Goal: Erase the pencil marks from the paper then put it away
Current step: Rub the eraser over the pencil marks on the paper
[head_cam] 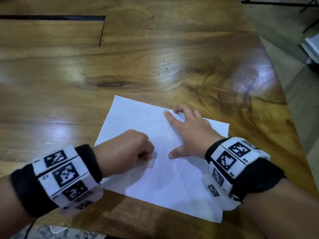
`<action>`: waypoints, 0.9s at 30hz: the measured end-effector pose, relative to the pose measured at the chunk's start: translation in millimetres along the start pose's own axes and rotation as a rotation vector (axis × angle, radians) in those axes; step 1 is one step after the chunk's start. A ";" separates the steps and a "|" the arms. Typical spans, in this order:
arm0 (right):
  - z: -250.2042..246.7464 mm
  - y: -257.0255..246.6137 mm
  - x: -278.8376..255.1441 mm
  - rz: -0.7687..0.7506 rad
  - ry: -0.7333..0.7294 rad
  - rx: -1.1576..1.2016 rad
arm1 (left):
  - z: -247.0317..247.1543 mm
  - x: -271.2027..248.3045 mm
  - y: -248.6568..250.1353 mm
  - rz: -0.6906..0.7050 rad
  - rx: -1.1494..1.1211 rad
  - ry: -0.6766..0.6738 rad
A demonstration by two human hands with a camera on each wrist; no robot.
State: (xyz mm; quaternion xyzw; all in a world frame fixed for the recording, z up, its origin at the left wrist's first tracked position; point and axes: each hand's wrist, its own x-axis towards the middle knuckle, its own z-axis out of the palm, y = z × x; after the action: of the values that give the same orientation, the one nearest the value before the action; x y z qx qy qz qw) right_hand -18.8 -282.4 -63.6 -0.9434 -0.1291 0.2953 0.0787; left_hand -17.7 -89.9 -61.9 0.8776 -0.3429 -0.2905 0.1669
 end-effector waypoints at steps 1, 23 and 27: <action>0.0 -0.2 0.0 -0.001 0.000 -0.002 | -2.6 1.6 -0.8 -0.016 -0.017 0.005; 1.2 -1.4 0.2 0.011 0.002 0.004 | -4.6 22.6 -2.5 0.049 -0.003 0.262; 0.7 -0.6 0.1 0.010 0.002 0.003 | 17.2 -21.6 -5.5 0.066 -0.090 0.000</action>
State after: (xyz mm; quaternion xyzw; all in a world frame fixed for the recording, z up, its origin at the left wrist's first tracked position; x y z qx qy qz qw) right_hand -19.2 -281.7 -64.1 -0.9441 -0.1239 0.2950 0.0790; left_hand -38.5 -72.6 -69.4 0.8575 -0.3580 -0.2999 0.2158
